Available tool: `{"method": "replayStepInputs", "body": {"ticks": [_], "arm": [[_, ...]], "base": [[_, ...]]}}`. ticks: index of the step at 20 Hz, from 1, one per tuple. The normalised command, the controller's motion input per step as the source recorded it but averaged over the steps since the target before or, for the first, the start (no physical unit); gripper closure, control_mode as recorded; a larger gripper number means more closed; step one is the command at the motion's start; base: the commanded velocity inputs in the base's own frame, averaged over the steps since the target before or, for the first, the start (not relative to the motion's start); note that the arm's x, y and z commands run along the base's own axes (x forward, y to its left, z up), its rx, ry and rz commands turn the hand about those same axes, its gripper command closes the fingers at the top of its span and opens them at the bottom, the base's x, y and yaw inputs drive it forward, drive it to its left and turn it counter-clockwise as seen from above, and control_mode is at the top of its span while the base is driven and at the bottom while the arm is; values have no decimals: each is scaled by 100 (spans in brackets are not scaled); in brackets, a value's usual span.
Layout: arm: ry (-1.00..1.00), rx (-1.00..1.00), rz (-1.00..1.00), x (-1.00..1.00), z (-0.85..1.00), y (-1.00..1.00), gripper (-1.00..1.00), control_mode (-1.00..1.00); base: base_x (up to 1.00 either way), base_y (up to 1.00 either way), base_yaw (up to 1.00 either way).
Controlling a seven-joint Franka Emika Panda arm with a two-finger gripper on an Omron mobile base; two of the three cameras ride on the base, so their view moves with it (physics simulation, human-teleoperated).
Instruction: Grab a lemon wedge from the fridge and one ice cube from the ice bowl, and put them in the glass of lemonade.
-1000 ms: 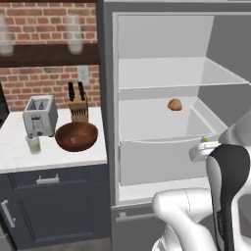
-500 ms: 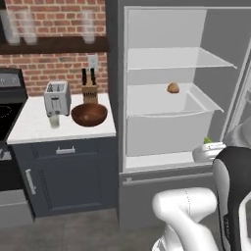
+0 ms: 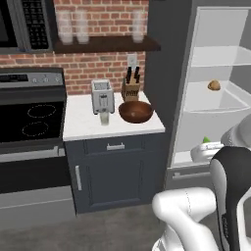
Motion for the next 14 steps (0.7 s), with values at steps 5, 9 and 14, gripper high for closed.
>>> {"method": "replayStepInputs", "body": {"ticks": [5,9,14], "arm": [[0,0,0,0,0,0,100,100],[0,0,0,0,0,0,100,100],[0,0,0,0,0,0,100,100]], "base": [[36,99,-9],[54,71,-9],[70,34,-13]]}}
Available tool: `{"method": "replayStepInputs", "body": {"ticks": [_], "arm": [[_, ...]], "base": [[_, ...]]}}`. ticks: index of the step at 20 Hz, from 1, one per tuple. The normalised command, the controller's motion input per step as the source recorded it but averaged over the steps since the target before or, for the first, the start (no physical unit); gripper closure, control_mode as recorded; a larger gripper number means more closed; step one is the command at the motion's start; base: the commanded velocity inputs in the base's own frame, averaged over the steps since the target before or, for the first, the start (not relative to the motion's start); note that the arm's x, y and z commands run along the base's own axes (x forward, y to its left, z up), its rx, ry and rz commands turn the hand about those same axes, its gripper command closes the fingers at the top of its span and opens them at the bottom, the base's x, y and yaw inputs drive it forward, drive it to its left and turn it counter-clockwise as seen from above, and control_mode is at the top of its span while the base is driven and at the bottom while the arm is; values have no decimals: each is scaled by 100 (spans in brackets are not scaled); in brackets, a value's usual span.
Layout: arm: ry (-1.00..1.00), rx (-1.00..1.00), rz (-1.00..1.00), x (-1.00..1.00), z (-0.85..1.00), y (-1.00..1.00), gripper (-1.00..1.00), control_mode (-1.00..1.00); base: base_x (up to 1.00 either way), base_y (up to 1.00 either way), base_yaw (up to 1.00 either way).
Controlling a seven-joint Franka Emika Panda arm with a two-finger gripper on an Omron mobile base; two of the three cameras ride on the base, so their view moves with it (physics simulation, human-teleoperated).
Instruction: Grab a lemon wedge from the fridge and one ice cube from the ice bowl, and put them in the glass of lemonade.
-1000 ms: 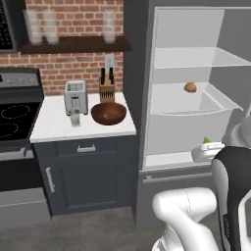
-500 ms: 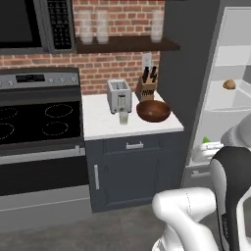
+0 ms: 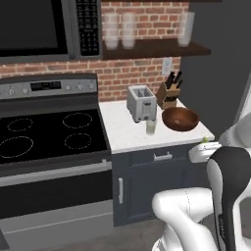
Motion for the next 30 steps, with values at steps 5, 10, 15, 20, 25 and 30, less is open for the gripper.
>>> {"method": "replayStepInputs", "body": {"ticks": [5,10,15,20,25,30], "arm": [[0,0,0,0,0,0,100,100],[0,0,0,0,0,0,100,100],[0,0,0,0,0,0,100,100],[0,0,0,0,0,0,100,100],[0,-1,-1,4,-1,6,100,-100],[0,0,0,2,0,0,100,-100]], "base": [[70,8,-14],[59,10,-13],[35,17,-11],[26,18,-9],[10,8,-2],[0,0,0]]}}
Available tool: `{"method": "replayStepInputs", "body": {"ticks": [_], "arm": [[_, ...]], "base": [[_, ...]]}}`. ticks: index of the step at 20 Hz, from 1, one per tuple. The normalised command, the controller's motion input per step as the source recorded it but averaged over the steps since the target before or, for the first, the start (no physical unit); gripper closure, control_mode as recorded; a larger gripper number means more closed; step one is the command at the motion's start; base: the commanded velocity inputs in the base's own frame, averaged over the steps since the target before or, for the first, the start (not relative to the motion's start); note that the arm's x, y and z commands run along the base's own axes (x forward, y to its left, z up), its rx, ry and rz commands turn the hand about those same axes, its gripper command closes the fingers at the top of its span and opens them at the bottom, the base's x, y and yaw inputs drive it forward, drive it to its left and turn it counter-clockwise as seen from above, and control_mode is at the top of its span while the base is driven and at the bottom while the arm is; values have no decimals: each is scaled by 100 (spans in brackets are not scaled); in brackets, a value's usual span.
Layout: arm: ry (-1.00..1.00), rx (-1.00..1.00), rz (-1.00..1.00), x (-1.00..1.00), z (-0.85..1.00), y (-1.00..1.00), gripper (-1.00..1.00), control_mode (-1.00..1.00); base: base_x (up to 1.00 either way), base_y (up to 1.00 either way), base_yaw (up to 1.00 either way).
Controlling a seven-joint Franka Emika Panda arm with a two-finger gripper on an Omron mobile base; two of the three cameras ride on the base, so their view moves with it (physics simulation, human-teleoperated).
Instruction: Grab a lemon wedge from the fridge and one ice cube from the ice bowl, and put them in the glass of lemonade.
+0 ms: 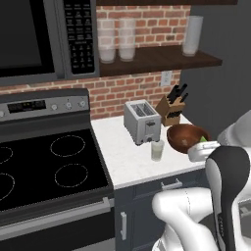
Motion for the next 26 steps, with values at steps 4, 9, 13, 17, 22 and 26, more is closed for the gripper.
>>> {"method": "replayStepInputs", "body": {"ticks": [4,9,13,17,22,26], "arm": [[2,0,4,28,0,2,100,-100],[0,-3,11,26,0,1,100,-100],[0,-12,11,28,0,1,100,-100],[0,-14,9,23,-5,6,100,-100],[0,-15,7,16,-10,6,100,-100],[2,-13,9,8,-9,0,100,-100]], "base": [[0,0,0],[0,0,0],[0,0,0],[0,0,0],[0,0,0],[0,0,0]]}}
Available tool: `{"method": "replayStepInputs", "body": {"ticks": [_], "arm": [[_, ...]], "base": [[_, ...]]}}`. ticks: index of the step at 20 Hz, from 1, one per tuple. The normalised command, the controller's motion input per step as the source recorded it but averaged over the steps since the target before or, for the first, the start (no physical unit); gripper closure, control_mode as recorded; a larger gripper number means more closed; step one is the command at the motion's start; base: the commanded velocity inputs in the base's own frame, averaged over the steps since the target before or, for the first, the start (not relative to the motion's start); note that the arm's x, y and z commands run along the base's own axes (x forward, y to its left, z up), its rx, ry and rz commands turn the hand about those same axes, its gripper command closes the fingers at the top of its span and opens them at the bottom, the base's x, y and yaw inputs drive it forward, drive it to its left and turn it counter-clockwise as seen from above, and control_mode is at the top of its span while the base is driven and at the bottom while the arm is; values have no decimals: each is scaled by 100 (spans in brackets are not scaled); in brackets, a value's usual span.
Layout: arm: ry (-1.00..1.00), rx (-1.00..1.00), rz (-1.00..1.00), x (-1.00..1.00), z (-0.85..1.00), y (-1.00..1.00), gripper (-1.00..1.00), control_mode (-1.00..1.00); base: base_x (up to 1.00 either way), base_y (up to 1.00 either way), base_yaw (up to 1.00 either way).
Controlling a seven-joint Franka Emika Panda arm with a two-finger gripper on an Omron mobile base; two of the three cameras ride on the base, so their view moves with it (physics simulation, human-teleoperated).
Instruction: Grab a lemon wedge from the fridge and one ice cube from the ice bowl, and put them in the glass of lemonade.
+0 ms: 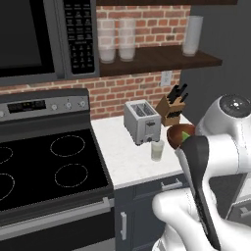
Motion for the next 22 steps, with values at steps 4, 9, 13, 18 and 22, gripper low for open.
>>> {"method": "replayStepInputs", "body": {"ticks": [4,9,13,18,22], "arm": [[3,-13,9,10,-6,1,100,-100],[2,-10,10,13,0,0,100,-100],[1,-12,13,6,0,0,100,-100],[8,-19,15,3,0,0,100,-100],[9,-24,15,0,0,0,100,-100]], "base": [[0,0,0],[0,0,0],[0,0,0],[0,0,0],[0,0,0]]}}
